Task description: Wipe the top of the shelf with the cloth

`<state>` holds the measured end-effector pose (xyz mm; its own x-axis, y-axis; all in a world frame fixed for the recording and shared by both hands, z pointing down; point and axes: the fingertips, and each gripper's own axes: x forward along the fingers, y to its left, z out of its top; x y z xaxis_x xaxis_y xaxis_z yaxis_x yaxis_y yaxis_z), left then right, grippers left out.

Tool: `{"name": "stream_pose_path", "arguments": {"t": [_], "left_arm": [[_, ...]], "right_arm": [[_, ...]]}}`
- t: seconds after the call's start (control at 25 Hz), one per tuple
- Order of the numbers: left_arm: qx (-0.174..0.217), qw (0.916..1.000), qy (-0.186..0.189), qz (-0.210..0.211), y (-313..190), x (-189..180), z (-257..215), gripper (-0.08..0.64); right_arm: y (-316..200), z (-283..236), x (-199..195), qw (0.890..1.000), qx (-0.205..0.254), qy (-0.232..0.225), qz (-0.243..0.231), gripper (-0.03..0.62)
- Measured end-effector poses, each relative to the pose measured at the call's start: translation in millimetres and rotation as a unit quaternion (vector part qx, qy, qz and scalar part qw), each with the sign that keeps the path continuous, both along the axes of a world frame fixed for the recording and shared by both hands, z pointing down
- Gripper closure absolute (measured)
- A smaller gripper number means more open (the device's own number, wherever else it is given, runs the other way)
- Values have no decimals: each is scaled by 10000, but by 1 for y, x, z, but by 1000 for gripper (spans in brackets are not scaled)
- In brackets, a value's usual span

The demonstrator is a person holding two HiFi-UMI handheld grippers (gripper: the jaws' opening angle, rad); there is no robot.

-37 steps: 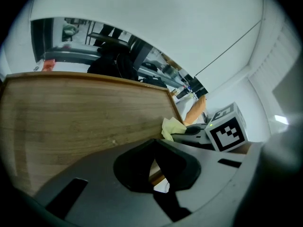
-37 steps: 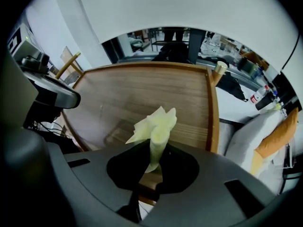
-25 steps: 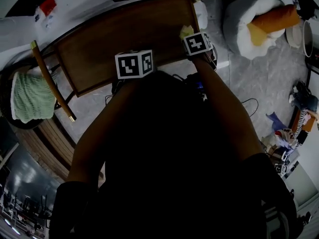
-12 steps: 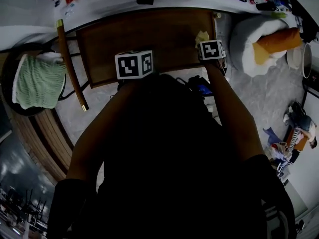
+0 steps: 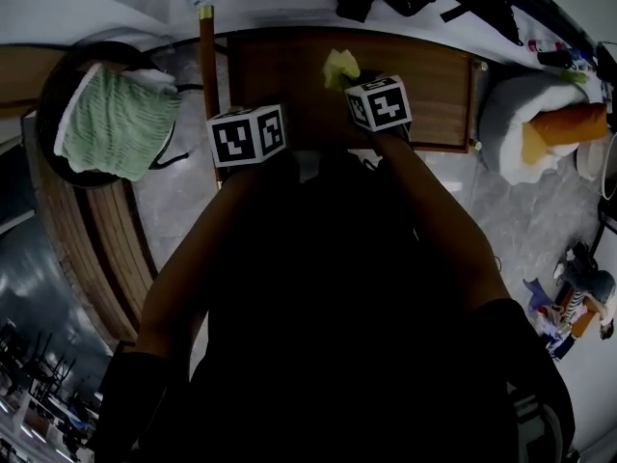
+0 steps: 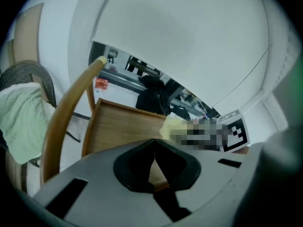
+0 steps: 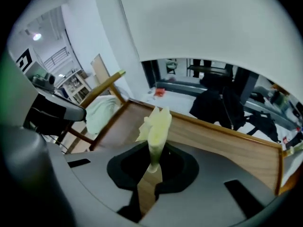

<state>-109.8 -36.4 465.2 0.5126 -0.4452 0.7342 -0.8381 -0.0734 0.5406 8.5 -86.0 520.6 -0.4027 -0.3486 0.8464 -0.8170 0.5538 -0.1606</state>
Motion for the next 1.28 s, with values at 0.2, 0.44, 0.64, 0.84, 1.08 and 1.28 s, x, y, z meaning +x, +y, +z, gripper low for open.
{"name": "stream_pose_path", "arguments": {"t": [0.2,0.44,0.64,0.84,1.08,1.28], "left_arm": [[52,9996,-5,-287,-9,-48,-9,549],[34,9996,-134,-256,-10,-73,-10,549],[-10,9991,-269,-321,-10,-88,-6,549],[-104,9985,-384,-384,-11,-98,1,549],[-144,9968,-616,-488,-11,-109,8,549],[-159,9952,-813,-528,-14,-107,16,549]], "right_arm": [[11,9,-99,9967,-254,-642,-433,548],[12,20,-173,9916,-299,-1012,-754,548],[21,48,-198,9888,-575,-918,-1024,548],[28,68,-215,9862,-886,-919,-1053,548],[36,79,-220,9863,-977,-819,-1044,548],[34,78,-217,9860,-1013,-778,-1076,547]]}}
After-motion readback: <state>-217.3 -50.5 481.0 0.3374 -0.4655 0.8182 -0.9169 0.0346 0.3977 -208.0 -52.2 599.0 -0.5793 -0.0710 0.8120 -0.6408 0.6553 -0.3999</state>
